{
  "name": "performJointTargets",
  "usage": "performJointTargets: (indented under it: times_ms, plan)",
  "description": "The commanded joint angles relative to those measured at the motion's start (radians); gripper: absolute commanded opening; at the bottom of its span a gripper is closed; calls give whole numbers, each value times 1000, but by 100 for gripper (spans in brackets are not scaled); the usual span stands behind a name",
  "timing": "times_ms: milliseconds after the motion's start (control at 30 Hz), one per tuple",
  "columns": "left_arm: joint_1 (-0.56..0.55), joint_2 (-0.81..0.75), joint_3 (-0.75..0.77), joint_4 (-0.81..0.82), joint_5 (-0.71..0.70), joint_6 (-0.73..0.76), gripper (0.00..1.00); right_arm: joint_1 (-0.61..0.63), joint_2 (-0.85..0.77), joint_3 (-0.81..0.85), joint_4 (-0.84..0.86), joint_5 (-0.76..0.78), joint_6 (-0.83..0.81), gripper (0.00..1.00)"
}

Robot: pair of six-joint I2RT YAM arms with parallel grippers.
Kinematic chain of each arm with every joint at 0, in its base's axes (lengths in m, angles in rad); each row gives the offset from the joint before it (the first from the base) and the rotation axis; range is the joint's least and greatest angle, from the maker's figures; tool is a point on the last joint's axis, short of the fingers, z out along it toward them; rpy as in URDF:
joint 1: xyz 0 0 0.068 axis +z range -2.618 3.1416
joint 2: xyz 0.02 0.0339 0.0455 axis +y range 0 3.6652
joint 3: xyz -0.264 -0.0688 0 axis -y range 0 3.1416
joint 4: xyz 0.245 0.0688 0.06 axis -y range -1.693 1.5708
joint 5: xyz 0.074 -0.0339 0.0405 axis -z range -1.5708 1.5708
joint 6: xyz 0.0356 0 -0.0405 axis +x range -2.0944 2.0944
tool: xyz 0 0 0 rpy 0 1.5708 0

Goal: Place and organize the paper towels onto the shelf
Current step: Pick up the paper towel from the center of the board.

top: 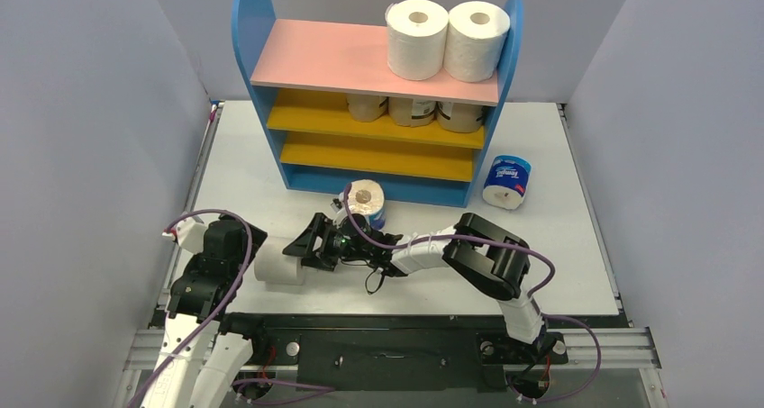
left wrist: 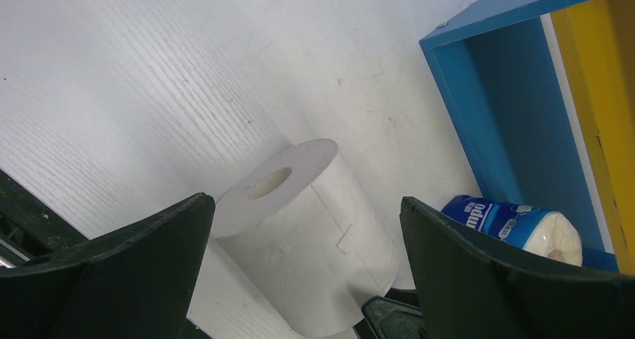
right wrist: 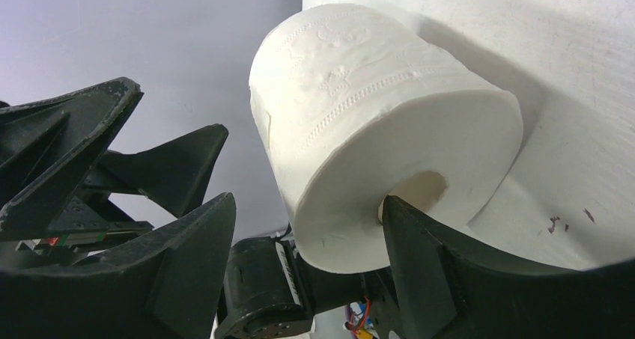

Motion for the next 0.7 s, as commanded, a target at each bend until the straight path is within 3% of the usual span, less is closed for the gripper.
performJointTargets:
  times_ms: [0,667]
  plan:
    - [-3,-5,5,42,-1,-17,95,11,32,47,35,16,12,66]
    - [-4,-22,0,30,4,-23,95,14,13,-8,144,20,24,30]
